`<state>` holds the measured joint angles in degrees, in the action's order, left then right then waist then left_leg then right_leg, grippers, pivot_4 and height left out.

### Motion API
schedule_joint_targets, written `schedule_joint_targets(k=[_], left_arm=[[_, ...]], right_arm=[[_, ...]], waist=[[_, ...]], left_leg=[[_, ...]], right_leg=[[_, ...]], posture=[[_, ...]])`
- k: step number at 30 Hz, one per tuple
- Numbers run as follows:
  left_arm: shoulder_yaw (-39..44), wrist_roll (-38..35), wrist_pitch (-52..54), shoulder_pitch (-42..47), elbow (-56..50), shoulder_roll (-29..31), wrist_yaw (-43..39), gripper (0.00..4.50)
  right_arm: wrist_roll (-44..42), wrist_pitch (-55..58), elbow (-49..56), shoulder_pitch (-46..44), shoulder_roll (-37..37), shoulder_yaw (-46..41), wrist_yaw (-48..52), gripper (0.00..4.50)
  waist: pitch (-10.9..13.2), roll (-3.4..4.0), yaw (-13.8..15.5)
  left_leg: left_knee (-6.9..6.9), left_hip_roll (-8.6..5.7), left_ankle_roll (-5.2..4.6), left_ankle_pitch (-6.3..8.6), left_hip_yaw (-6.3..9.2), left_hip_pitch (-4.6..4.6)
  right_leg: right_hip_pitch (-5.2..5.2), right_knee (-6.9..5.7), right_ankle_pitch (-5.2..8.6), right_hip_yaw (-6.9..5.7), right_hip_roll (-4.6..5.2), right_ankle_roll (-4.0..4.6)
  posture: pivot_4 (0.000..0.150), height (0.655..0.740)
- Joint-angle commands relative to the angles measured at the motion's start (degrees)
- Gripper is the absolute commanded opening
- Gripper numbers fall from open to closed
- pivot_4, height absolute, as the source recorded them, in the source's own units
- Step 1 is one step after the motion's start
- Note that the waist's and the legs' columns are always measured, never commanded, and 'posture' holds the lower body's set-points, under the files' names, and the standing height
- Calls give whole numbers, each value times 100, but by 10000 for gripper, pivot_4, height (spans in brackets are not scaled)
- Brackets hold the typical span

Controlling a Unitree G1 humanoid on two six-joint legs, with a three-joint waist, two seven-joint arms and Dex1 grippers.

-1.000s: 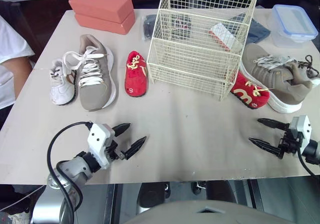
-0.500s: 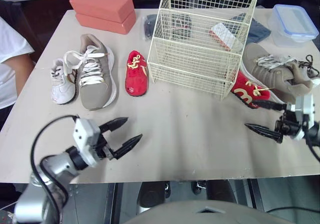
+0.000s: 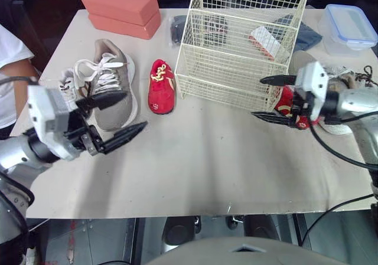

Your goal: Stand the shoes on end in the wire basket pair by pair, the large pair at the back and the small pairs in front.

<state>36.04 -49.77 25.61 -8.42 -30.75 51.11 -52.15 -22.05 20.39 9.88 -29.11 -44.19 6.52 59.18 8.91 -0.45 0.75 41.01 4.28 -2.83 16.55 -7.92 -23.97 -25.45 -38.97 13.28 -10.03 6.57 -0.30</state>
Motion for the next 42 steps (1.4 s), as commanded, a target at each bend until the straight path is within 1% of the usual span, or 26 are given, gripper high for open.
schedule_joint_targets(k=[1,2,4,8,11,12,15,17,21,24,26,29,32,42], left_arm=[[552,-298,216,-244,-443,19,85,45000],[668,-417,288,-335,-511,-16,81,45000],[852,-595,409,-516,-592,-41,38,45000],[1129,-849,591,-866,-661,9,-224,45000],[1098,-920,620,-836,-685,42,-259,45000],[1023,-971,607,-729,-703,35,-202,45000],[833,-1124,617,-451,-701,21,-90,45000],[677,-1189,649,-319,-652,-2,-102,45000],[541,-981,477,-263,-503,-89,-295,45000],[608,-898,330,-171,-267,-143,-409,45000],[613,-717,217,-172,-149,-153,-474,45000],[631,-417,51,-235,7,-156,-572,45000],[685,-303,-42,-277,93,-171,-656,45000],[731,-261,-78,-284,22,-206,-537,45000]], right_arm=[[310,-159,-284,-412,67,109,80,43377],[335,-175,-366,-496,97,117,97,41063],[383,-198,-472,-603,109,134,187,34952],[630,-375,-698,-761,121,246,367,15332],[900,-564,-885,-876,142,376,421,1661],[1010,-639,-960,-929,148,423,409,288],[1251,-900,-1106,-1050,144,509,494,288],[1265,-1112,-1201,-1159,154,501,671,288],[1280,-1581,-1648,-1421,219,469,962,288],[1214,-2011,-2074,-1549,253,392,1228,288],[1250,-2310,-2324,-1634,244,391,1370,288],[1160,-2501,-2606,-1798,297,342,1545,288],[1221,-2757,-2930,-1965,274,371,1758,288],[969,-3082,-2872,-1922,215,263,2414,288]], waist=[[1,2,-14],[2,0,-22],[3,1,-24],[7,6,-2],[8,6,-5],[8,6,-8],[8,7,-11],[10,9,-14],[14,13,-56],[19,17,-101],[22,19,-124],[25,19,-143],[33,26,-153],[44,30,-151]], left_leg=[[1,0,0,0,-1,0],[3,0,0,0,-2,0],[7,1,0,0,-2,1],[7,1,1,0,0,2],[7,1,1,0,-1,2],[8,1,1,0,-1,2],[11,2,1,0,-1,2],[11,2,1,0,-1,2],[11,1,2,-1,-4,2],[10,1,2,-1,-4,2],[10,1,3,-1,-4,2],[10,1,3,-1,-6,2],[10,1,3,-1,-7,2],[10,2,3,-2,-7,2]], right_leg=[[0,-1,1,-1,0,-1],[0,-2,2,-1,0,-4],[0,-3,2,0,0,-4],[0,-5,4,-1,0,-5],[0,-5,4,-3,-1,-6],[0,-5,4,-2,-1,-6],[0,-6,4,0,-1,-6],[0,-8,4,3,-1,-5],[-1,-9,1,0,-3,-2],[-1,-9,1,-4,-4,-2],[-1,-9,1,-3,-4,-2],[-1,-9,1,-3,-4,-2],[-2,-9,1,-2,-4,-1],[-4,-9,-8,0,-3,13]], posture=[[1500,6860],[1500,6860],[1500,6860],[1500,6860],[1500,6860],[1500,6860],[1500,6860],[1500,6860],[1500,6860],[1500,6860],[1500,6860],[1500,6860],[1500,6860],[1500,6860]])
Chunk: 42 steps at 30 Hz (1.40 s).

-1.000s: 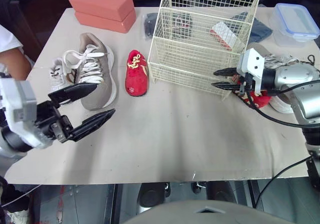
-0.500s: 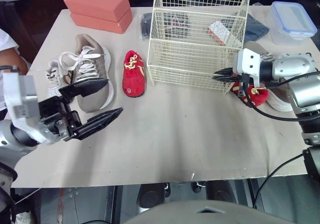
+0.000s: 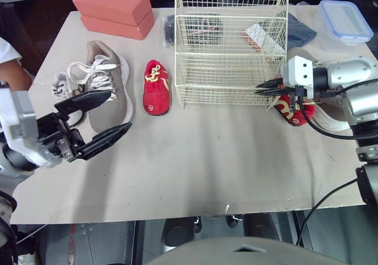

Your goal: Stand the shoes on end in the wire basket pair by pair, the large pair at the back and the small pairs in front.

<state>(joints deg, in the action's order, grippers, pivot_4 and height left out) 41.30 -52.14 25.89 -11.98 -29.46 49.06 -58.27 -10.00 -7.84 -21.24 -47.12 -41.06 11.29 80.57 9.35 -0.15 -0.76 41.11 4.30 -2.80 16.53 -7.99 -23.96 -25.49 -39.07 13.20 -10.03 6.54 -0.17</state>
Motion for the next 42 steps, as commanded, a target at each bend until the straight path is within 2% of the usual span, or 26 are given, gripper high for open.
schedule_joint_targets(k=[1,13,21,27,30,35,38,42], left_arm=[[217,-57,-99,120,-100,-2,110,45000],[293,37,-153,83,46,-68,46,45000],[346,-610,-83,388,260,-332,111,45000],[358,-498,-227,341,512,-468,-64,45000],[325,-434,-290,306,623,-508,-139,45000],[307,-456,-318,299,683,-567,-174,45000],[316,-506,-296,314,679,-545,-168,45000],[261,-680,-197,425,550,-481,-124,45000]], right_arm=[[-250,-277,267,-103,-105,-218,323,288],[-259,-132,494,86,-92,-292,205,288],[-309,226,836,229,-90,-307,60,288],[-286,333,820,281,-171,-314,54,288],[-305,393,835,281,-160,-309,31,8353],[-420,530,961,362,-195,-405,-11,31501],[-787,1076,1356,492,-341,-662,-56,44344],[-1325,1988,2045,887,-779,-1246,-236,44344]], waist=[[5,1,0],[12,5,-5],[14,4,-10],[15,4,-2],[15,4,-1],[14,3,0],[15,3,17],[15,2,42]], left_leg=[[0,0,0,0,0,0],[0,1,1,-1,-1,0],[2,2,2,-1,-3,0],[6,1,2,-1,-3,0],[7,1,2,-1,-3,0],[9,1,2,-1,-3,0],[9,2,2,-1,-2,0],[9,1,2,-1,0,-1]], right_leg=[[0,0,0,0,0,0],[-1,-2,-1,1,-1,2],[-4,-7,-1,6,0,2],[-4,-11,-1,2,0,2],[-4,-12,0,2,0,0],[-4,-14,0,2,0,0],[-4,-14,-1,3,1,2],[-3,-14,-1,4,4,2]], posture=[[1500,6860],[1500,6860],[1500,6860],[1500,6860],[1500,6860],[1500,6860],[1500,6860],[1500,6860]])
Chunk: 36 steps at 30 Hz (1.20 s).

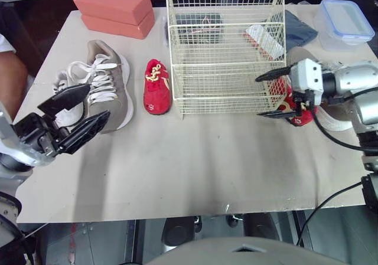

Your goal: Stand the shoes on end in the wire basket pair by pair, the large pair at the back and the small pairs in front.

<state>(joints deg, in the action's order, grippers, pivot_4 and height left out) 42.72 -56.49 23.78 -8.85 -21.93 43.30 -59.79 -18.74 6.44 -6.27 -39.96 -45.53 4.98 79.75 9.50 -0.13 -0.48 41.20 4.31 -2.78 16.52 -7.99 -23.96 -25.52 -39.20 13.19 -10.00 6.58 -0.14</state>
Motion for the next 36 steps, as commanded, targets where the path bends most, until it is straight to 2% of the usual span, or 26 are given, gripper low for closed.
schedule_joint_targets(k=[1,8,12,16,20,26,36], left_arm=[[75,-288,55,147,-275,125,42,45000],[-536,-546,388,769,-757,506,149,45000],[-1050,-629,599,1369,-851,754,193,45000],[-1395,-552,777,1677,-807,951,115,45000],[-1646,-481,815,1974,-667,1004,18,45000],[-1848,-156,803,2049,-497,1089,-228,45000],[-2137,-11,847,2228,-546,1095,-334,45000]], right_arm=[[-565,756,669,314,-466,-830,-245,44344],[-894,1807,878,1405,-1030,-2528,-1384,44344],[-782,2182,1122,2634,-933,-3535,-2098,44344],[-867,2570,1217,3454,-745,-4053,-2541,44344],[-890,2671,1104,3655,-574,-4232,-2934,44344],[-954,2748,885,3821,-534,-4123,-2995,44344],[-1141,2887,664,3338,-267,-3657,-3207,44344]], waist=[[0,-1,15],[1,-4,97],[0,-7,146],[0,-7,120],[2,-3,79],[2,-3,117],[4,-6,114]], left_leg=[[0,0,0,0,2,0],[0,-2,0,0,4,1],[-1,-3,0,0,8,1],[-2,-6,0,0,4,2],[-1,-6,0,0,-5,16],[-1,-6,0,0,2,15],[-1,-7,0,0,1,14]], right_leg=[[1,0,0,0,1,0],[4,0,10,2,3,-16],[7,-1,10,3,1,-16],[6,-1,10,6,-2,-19],[6,-10,14,12,-6,-25],[5,-18,15,17,-7,-24],[4,-18,15,29,-7,-24]], posture=[[1500,6860],[1500,6860],[1500,6860],[1500,6860],[1500,6860],[1500,6860],[1500,6860]])
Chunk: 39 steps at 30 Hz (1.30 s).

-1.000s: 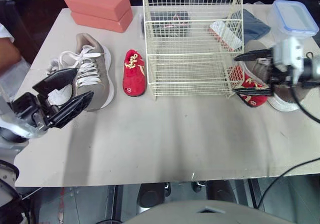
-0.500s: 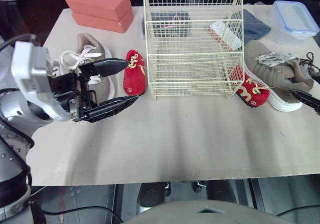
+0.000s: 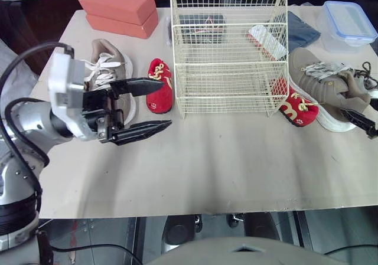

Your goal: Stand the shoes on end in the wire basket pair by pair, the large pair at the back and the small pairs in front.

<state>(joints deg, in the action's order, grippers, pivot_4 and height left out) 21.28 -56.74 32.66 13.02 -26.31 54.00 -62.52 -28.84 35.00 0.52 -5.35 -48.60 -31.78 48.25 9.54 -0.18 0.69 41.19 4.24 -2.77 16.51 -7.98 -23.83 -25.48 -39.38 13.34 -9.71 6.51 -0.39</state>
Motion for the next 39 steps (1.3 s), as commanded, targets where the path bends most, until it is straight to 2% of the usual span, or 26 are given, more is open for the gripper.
schedule_joint_targets(k=[1,2,4,5,7,10,11,12,20,24,30,39], left_arm=[[0,39,-51,20,-114,11,-80,45000],[9,56,-67,-16,-125,-6,-103,45000],[23,70,-98,-72,-147,-35,-145,45000],[6,89,-119,-76,-153,-53,-160,45000],[-43,117,-139,-44,-149,-79,-173,45000],[-212,135,-103,179,-96,-99,-125,45000],[-248,133,-83,243,-85,-102,-116,45000],[-302,130,-54,335,-72,-111,-92,45000],[-612,152,142,984,197,-120,-66,45000],[-656,280,60,1117,502,-110,-309,45000],[-536,487,-180,1063,960,-58,-837,45000],[-137,769,-597,803,1517,132,-1518,45000]], right_arm=[[-121,51,-42,-137,38,60,-61,44344],[-96,41,-52,-118,29,110,-42,39272],[-46,-11,-85,-124,49,159,-93,32137],[-13,-38,-90,-115,46,185,-112,26538],[57,-106,-78,-61,22,233,-143,19627],[231,-295,-4,117,-13,257,-206,5832],[280,-374,28,157,-14,250,-235,2217],[319,-463,59,174,4,225,-287,554],[313,-1647,388,-398,389,-455,-1093,554],[650,-2566,586,-641,440,-513,-1393,554],[1699,-4612,885,-1249,364,222,-1498,554],[2656,-7987,-95,-1703,-82,1102,-1103,554]], waist=[[0,0,-5],[0,0,-5],[0,0,-20],[0,-1,-24],[0,-1,-25],[-1,-2,-2],[-2,-4,8],[-2,-4,11],[6,4,-1],[8,7,-3],[12,8,-71],[21,-8,-132]], left_leg=[[0,0,0,0,0,0],[0,0,0,0,-1,0],[0,0,0,0,-1,0],[0,0,0,0,-1,1],[0,0,0,0,-1,1],[0,0,1,0,0,2],[0,1,1,0,0,2],[1,1,1,0,0,2],[2,-2,1,-1,-8,-2],[1,-3,6,-4,-14,-1],[2,-1,7,-5,-24,2],[8,-2,9,-6,-25,-1]], right_leg=[[0,0,0,0,0,0],[0,0,0,1,0,0],[0,-1,0,1,0,0],[0,-1,0,2,-1,0],[0,-1,0,2,-2,0],[1,-1,0,1,-2,0],[1,-1,0,1,-2,0],[1,-1,0,1,-2,0],[-7,-6,0,10,0,-1],[-17,-17,1,17,-3,-2],[-26,-24,4,24,-6,-6],[-27,-31,9,28,4,-13]], posture=[[1500,6860],[1500,6860],[1500,6860],[1500,6860],[1500,6860],[1500,6860],[1500,6860],[1500,6860],[1500,6860],[1500,6860],[1500,6860],[1500,6860]])
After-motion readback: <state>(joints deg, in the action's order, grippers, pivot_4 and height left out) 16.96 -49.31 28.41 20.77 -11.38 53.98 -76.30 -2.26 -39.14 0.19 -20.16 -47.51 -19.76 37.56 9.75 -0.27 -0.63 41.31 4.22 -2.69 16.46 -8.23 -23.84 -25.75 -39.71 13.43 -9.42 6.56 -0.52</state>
